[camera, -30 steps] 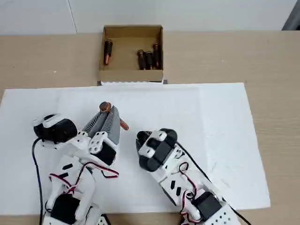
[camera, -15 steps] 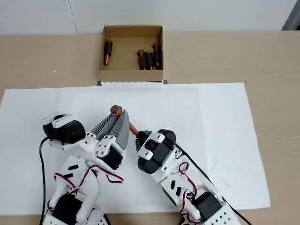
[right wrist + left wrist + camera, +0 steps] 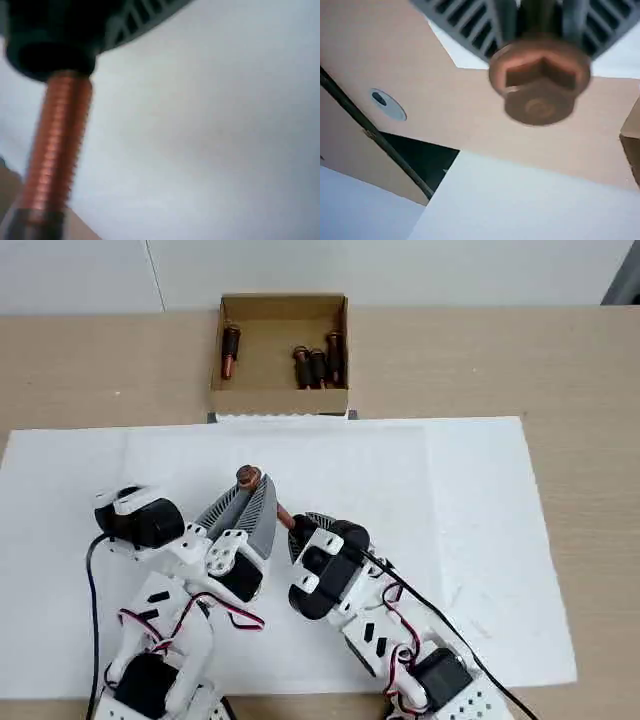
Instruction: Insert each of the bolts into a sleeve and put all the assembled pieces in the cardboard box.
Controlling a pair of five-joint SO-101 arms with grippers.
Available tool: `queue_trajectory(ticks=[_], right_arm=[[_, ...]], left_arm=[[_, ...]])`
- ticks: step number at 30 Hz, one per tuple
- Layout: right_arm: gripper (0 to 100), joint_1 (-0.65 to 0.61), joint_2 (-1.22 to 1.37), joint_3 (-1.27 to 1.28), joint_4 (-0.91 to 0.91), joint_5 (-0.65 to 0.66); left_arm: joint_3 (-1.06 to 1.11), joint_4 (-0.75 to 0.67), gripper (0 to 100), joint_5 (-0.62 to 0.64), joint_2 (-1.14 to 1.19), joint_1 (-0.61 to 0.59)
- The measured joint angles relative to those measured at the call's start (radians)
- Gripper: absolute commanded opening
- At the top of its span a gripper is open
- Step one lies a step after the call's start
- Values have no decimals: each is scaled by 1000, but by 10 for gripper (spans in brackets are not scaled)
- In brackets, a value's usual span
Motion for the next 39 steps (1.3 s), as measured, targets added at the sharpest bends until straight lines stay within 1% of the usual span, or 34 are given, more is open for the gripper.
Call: queue_trajectory(ticks=[4,12,16,21,31,33,36,39], right_arm=[[4,-17,0,0,-3,0],[4,-17,-2,0,-5,0],[4,-18,-2,0,-5,0],[4,-21,-2,0,-8,2],[4,-34,0,0,-9,5],[4,-34,0,0,-9,5],[4,-32,0,0,-9,5],[4,-31,0,0,-9,5]], left_arm=[[9,0,5,6,9,38],[8,3,5,6,8,43],[2,66,5,6,0,63],[9,190,5,6,9,109],[3,247,8,-6,0,112],[3,249,40,-31,-2,112],[3,249,121,-58,-2,110],[5,256,152,-69,-2,87]])
